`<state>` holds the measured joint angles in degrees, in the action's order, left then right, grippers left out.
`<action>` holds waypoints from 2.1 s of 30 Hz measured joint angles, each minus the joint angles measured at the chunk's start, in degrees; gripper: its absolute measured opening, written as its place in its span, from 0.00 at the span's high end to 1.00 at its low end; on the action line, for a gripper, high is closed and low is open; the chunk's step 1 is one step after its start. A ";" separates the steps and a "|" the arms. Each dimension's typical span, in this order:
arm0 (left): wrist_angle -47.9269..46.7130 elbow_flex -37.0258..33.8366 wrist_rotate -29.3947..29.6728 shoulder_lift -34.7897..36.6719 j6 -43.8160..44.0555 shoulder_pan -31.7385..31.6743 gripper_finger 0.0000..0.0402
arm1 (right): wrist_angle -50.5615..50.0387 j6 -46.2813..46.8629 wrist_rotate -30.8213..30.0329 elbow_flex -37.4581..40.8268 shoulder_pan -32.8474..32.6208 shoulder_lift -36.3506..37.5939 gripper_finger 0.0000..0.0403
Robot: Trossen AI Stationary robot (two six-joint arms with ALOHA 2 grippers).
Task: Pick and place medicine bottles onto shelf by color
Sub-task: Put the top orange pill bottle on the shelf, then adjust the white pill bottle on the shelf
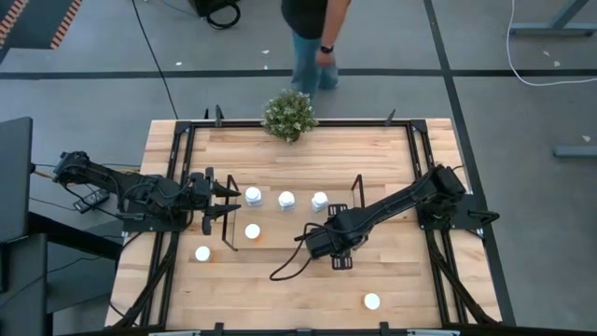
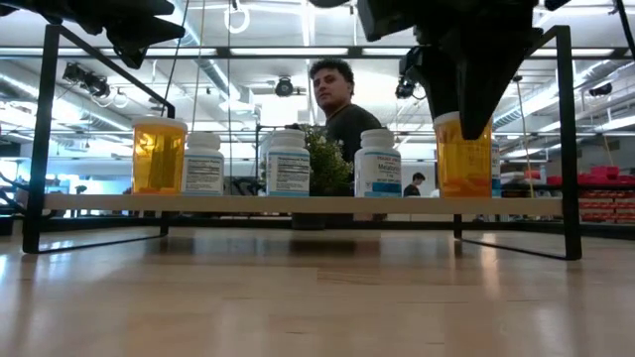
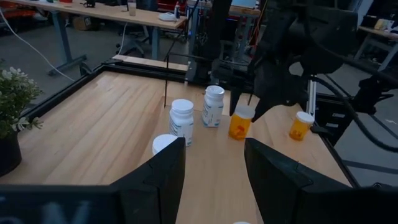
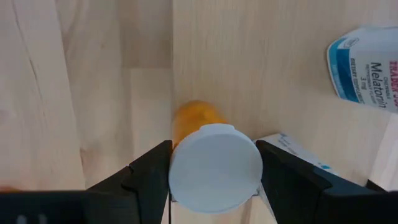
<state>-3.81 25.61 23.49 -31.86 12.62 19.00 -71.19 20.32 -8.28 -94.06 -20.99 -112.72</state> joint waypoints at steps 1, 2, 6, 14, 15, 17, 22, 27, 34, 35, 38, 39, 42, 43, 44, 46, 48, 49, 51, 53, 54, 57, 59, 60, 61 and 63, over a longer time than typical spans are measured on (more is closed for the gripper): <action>0.00 0.00 0.02 0.00 0.00 0.00 0.57 | -0.01 0.01 -0.02 0.57 -0.04 0.21 0.42; 0.00 0.00 0.02 -0.01 0.00 0.00 0.57 | -0.37 0.01 -0.03 0.84 -0.04 0.22 0.42; -0.07 0.00 0.01 -0.02 -0.13 0.00 0.57 | -0.07 -0.01 0.03 1.10 -0.04 0.48 0.42; -0.11 0.00 0.02 -0.01 -0.17 0.00 0.57 | 1.86 -0.01 0.43 1.23 -0.02 0.50 0.41; -0.09 0.00 0.02 0.00 -0.17 0.00 0.57 | 2.53 -0.02 0.43 1.28 -0.02 0.41 0.41; -0.09 0.00 0.02 -0.02 -0.22 0.00 0.57 | 3.10 -0.01 0.46 1.40 0.02 0.15 0.40; -0.09 0.00 0.02 0.00 -0.22 0.00 0.57 | 2.92 -0.01 0.46 1.40 0.03 0.21 0.39; -0.10 0.00 0.01 -0.01 -0.20 0.00 0.57 | 2.85 -0.01 0.40 1.37 0.24 0.21 0.39; -0.09 0.00 0.02 0.00 -0.16 0.00 0.57 | 2.83 -0.03 0.33 1.33 0.39 0.24 0.36; -0.10 0.00 0.02 0.00 -0.15 0.00 0.57 | 2.83 -0.03 0.23 1.33 0.39 0.24 0.36; -0.09 0.00 0.02 0.00 -0.15 0.00 0.57 | 2.77 -0.01 0.23 1.32 0.35 0.27 0.34; -0.09 0.00 0.02 -0.01 -0.15 0.00 0.57 | 2.68 -0.01 0.23 1.31 0.35 0.28 0.34; -0.10 0.00 0.02 0.00 -0.16 0.00 0.57 | 1.57 -0.10 0.20 1.29 0.37 0.32 0.33; -0.09 0.00 0.02 0.00 -0.18 0.00 0.57 | 1.03 -0.29 0.20 1.29 0.37 0.32 0.33; -0.11 0.00 0.02 0.00 -0.22 0.00 0.57 | 0.61 -0.46 0.20 1.29 0.37 0.32 0.33; -0.11 0.00 0.00 -0.02 -0.22 0.00 0.57 | 0.19 -0.55 0.16 1.28 0.58 0.32 0.33; -0.09 0.00 0.01 0.00 -0.23 0.00 0.57 | 0.16 -0.67 0.18 1.27 0.61 0.34 0.33; -0.11 0.00 0.00 -0.01 -0.24 0.00 0.57 | 0.16 -0.86 0.16 1.24 0.65 0.34 0.33; -0.10 0.00 0.01 -0.02 -0.24 0.00 0.57 | 0.16 -1.29 0.18 1.23 0.64 0.34 0.33; -0.09 0.00 0.02 0.00 -0.22 0.00 0.57 | -0.16 -1.47 0.18 0.99 0.61 0.34 0.33; -0.09 0.00 0.00 0.00 -0.24 0.00 0.57 | -0.67 -1.46 0.18 0.54 0.61 0.34 0.33; -0.11 0.00 0.01 0.00 -0.37 -0.01 0.57 | -1.56 -1.41 0.18 -1.48 0.63 0.43 0.33; -0.13 0.00 0.02 0.00 -0.37 -0.01 0.57 | -2.68 -1.41 0.18 -3.48 0.62 0.43 0.33; -0.17 0.00 0.01 0.00 -0.37 -0.01 0.57 | -3.37 -1.41 0.18 -4.66 0.61 0.43 0.33; -0.28 0.00 0.02 0.00 -0.34 -0.01 0.57 | -3.97 -1.42 0.18 -5.84 0.61 0.44 0.33; -0.39 0.00 0.02 -0.02 -0.21 -0.01 0.57 | -5.44 -1.45 -0.20 -7.87 0.61 0.50 0.33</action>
<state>-4.21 25.61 23.50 -31.88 12.41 18.99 -76.63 18.87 -8.48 -101.93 -20.38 -112.22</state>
